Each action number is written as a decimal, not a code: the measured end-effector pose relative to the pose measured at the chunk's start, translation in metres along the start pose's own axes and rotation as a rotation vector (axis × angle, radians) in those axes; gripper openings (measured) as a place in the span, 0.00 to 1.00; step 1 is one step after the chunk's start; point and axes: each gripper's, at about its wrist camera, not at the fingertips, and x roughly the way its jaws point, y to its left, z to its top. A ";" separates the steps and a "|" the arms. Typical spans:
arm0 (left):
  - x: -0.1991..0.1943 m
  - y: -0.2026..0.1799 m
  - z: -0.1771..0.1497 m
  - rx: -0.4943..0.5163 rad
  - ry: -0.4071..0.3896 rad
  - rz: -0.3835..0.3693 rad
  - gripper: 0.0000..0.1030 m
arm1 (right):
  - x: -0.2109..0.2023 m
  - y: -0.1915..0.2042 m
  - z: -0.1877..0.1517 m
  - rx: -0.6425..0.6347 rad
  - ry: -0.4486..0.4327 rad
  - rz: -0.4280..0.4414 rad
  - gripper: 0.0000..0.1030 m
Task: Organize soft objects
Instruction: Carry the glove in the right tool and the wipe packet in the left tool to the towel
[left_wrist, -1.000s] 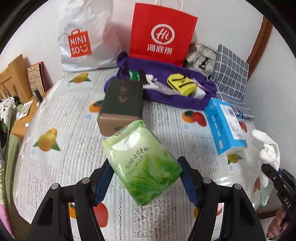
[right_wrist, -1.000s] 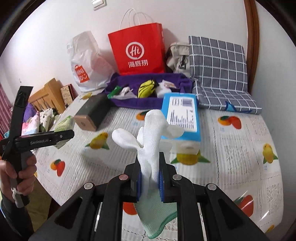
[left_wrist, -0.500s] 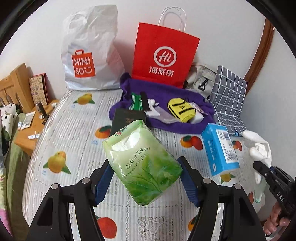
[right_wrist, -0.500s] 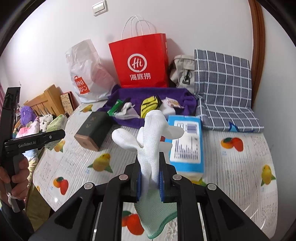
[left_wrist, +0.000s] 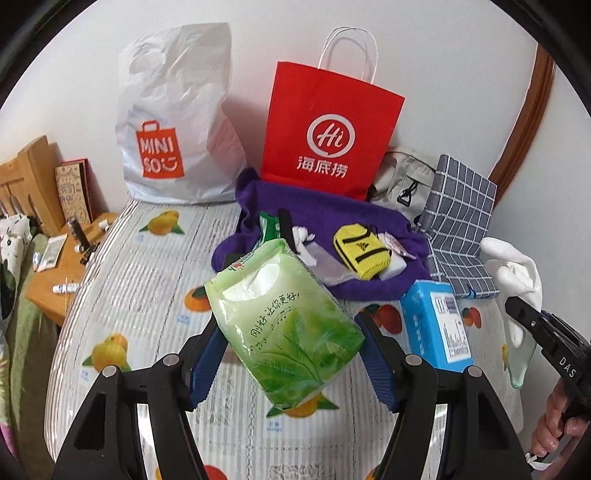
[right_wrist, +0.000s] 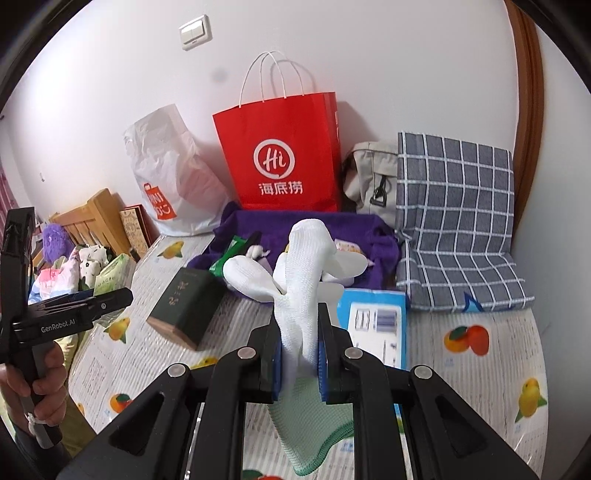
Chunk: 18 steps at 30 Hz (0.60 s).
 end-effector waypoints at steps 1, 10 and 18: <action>0.001 -0.001 0.003 0.003 -0.003 0.001 0.65 | 0.003 -0.001 0.002 0.003 0.000 0.001 0.14; 0.024 -0.001 0.035 0.015 -0.014 0.013 0.65 | 0.039 -0.011 0.028 0.003 0.013 0.003 0.14; 0.047 0.000 0.058 0.016 -0.021 0.018 0.65 | 0.069 -0.019 0.049 0.010 0.017 0.009 0.14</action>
